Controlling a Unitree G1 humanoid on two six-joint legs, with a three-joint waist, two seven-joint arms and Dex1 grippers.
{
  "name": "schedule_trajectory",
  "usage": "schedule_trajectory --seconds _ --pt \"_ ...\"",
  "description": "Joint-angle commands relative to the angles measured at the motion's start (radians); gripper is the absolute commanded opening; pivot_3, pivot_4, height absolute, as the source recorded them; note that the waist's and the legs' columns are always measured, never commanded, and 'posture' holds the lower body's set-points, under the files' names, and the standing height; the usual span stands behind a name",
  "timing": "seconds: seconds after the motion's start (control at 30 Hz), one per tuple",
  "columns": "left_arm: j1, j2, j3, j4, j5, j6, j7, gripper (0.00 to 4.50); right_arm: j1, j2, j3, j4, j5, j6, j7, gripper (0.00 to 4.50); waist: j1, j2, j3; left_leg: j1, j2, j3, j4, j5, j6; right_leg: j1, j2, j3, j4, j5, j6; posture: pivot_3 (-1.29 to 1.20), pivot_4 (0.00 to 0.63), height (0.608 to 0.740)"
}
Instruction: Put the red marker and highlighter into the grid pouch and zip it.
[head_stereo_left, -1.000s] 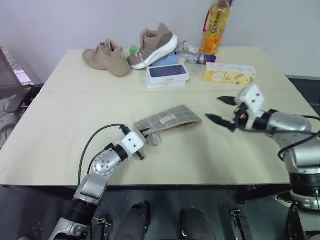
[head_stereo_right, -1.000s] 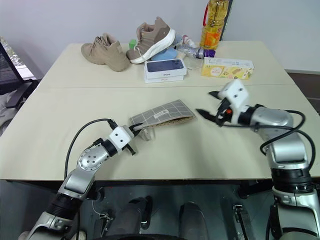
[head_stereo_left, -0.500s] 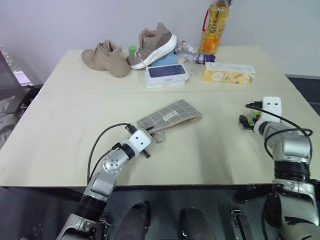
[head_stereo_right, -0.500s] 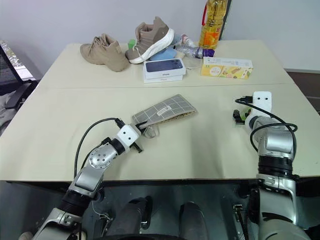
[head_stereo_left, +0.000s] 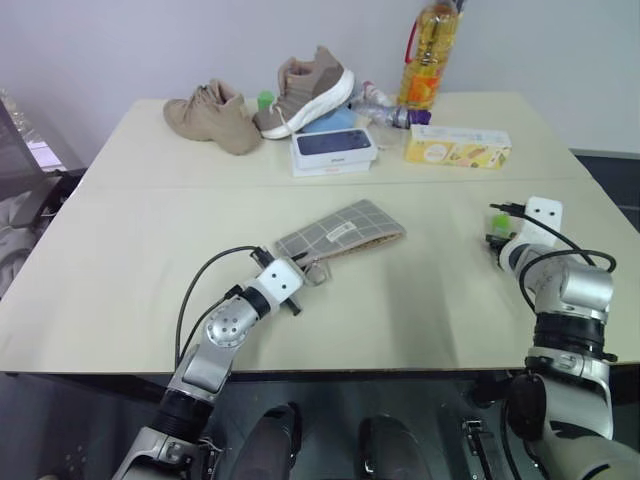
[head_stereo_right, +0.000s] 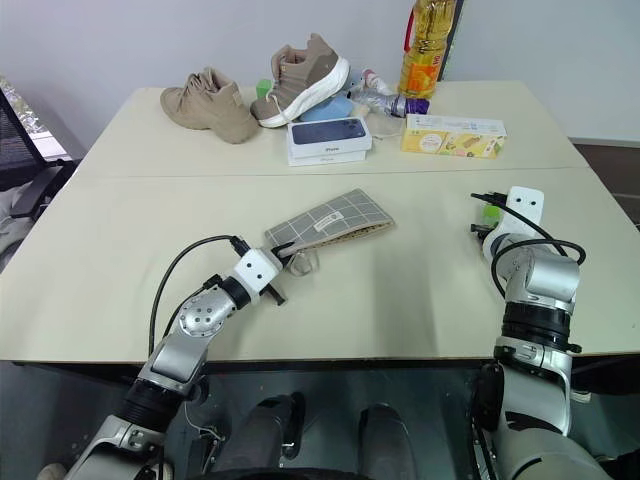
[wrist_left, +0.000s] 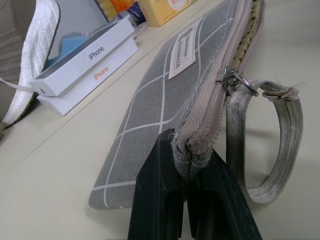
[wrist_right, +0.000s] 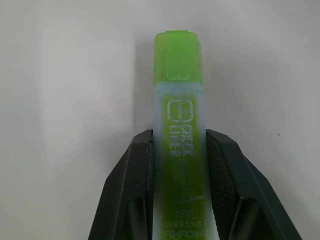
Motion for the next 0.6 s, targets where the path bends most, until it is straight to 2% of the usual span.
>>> schedule_trajectory --seconds 0.03,0.13,0.3,0.6 --pt "-0.017 -0.002 0.035 -0.025 -0.023 0.006 0.016 0.0 0.038 -0.101 0.167 -0.159 -0.035 -0.187 0.199 0.88 -0.003 0.001 0.0 0.0 0.0 0.0 0.0 0.0 0.0 0.0 0.0 0.0 0.0 0.0 0.0 0.0 0.15 0.738" --pt "-0.029 -0.001 0.047 -0.023 -0.035 0.013 0.018 0.0 0.113 -0.219 0.326 -0.293 -0.078 -0.409 0.418 0.88 -0.004 0.001 0.0 0.0 0.0 0.0 0.0 0.0 0.0 0.0 0.0 0.0 0.0 0.0 0.001 0.0 0.15 0.738" --pt "-0.045 -0.005 0.065 -0.019 -0.054 0.025 0.018 0.0 0.179 -0.291 0.372 -0.458 0.003 -0.529 0.643 0.88 -0.004 0.0 0.001 0.0 0.0 -0.001 0.0 0.0 0.0 0.001 0.001 -0.001 0.0 -0.001 0.002 0.0 0.15 0.738" --pt "-0.045 -0.014 0.057 -0.031 -0.061 0.019 0.019 0.0 0.196 -0.292 0.419 -0.451 -0.031 -0.533 0.695 0.88 0.006 -0.001 0.001 0.0 0.0 -0.001 0.001 0.0 0.0 0.001 -0.001 0.0 -0.001 -0.001 0.001 0.0 0.15 0.738"
